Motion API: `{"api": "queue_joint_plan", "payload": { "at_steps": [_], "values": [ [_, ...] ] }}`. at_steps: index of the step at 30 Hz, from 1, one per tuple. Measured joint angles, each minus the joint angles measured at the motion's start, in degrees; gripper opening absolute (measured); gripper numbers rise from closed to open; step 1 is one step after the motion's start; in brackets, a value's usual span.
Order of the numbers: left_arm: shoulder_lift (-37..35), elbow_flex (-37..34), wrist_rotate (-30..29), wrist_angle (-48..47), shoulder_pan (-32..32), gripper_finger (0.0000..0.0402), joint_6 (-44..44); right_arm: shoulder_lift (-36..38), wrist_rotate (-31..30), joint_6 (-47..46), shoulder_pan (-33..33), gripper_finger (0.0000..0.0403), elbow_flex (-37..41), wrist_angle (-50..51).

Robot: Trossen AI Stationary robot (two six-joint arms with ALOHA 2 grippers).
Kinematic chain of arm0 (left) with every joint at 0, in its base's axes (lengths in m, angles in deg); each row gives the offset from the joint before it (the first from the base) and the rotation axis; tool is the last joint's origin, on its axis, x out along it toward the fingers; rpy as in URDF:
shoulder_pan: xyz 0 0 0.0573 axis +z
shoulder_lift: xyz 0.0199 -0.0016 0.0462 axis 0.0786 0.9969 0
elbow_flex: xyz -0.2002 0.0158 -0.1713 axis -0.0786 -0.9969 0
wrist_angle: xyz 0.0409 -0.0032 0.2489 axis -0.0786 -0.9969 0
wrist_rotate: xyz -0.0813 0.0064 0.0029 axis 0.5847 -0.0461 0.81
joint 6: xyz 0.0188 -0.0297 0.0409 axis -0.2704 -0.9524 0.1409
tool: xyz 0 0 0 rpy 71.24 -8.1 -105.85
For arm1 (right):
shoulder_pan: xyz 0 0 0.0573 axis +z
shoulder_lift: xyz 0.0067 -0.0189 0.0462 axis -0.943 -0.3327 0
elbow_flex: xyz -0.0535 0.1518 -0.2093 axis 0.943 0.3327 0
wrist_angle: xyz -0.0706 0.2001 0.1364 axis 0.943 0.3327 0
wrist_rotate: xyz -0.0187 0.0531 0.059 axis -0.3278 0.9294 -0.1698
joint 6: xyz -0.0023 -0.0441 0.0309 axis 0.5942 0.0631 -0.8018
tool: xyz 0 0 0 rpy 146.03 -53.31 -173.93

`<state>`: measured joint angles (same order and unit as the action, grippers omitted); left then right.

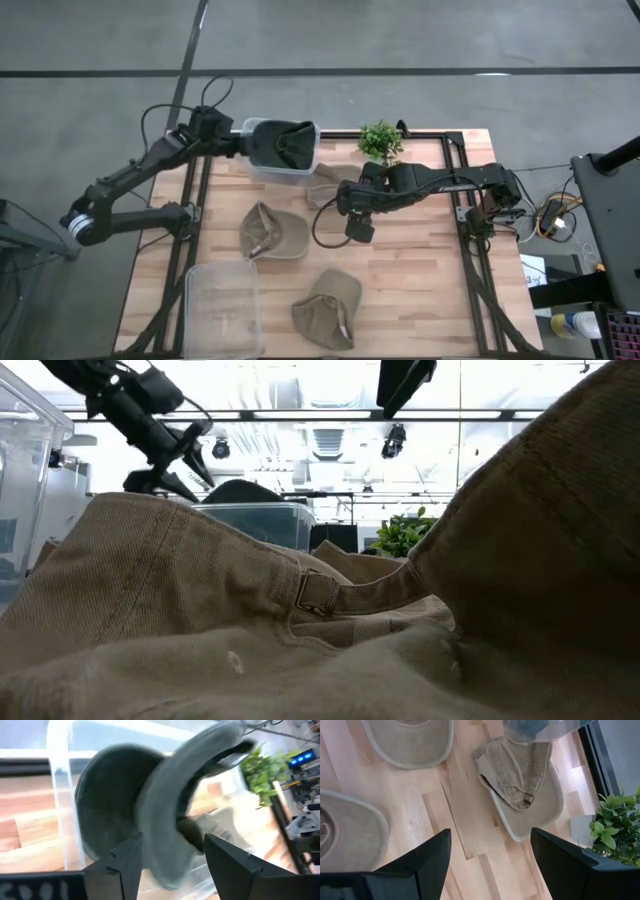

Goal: Pick & Place hat
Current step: Put the black cap in the top transparent bin, then put the bottom brown cap in the bottom transparent bin

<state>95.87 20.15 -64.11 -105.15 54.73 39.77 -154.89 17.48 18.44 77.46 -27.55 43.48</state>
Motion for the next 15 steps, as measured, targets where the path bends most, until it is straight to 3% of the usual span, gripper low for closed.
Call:
{"api": "queue_joint_plan", "payload": {
  "at_steps": [7,15],
  "values": [
    [-2.1,6.9,0.0,-7.2,0.0,0.0202,4.2,0.0,0.0,0.0,0.0,0.0265,0.0,0.0],
    [-6.5,7.6,2.7,-8.3,-1.4,0.0202,7.4,0.0,0.6,-4.1,0.1,0.0265,1.4,0.0]
  ]
}}
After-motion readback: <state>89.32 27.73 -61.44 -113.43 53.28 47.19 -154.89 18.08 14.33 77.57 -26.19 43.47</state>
